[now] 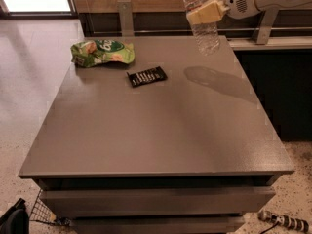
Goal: Knock water bottle over
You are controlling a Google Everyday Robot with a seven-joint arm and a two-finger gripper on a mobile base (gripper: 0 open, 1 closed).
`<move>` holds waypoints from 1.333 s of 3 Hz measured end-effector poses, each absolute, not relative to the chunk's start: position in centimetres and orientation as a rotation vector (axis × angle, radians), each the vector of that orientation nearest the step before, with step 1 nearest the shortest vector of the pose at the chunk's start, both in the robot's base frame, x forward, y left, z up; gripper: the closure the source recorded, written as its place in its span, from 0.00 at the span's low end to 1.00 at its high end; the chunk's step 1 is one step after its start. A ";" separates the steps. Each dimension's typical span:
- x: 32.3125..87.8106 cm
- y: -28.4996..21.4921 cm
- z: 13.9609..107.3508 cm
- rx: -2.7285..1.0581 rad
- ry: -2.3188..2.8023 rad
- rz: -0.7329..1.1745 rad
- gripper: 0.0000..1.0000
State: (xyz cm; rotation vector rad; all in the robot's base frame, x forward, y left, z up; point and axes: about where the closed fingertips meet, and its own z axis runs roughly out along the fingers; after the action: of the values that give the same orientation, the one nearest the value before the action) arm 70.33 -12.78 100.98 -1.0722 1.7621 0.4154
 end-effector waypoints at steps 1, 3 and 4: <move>69.8 -13.6 102.4 -1.118 1.865 0.280 1.00; 69.4 -16.6 100.6 -1.150 2.113 0.013 1.00; 69.2 -17.5 98.9 -1.149 2.194 -0.025 1.00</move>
Offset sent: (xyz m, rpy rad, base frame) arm -0.0127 -0.0390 0.0159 -0.3700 0.1114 -0.1806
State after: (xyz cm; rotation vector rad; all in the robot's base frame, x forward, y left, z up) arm 69.25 -17.52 98.87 -1.1489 2.1935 -0.0251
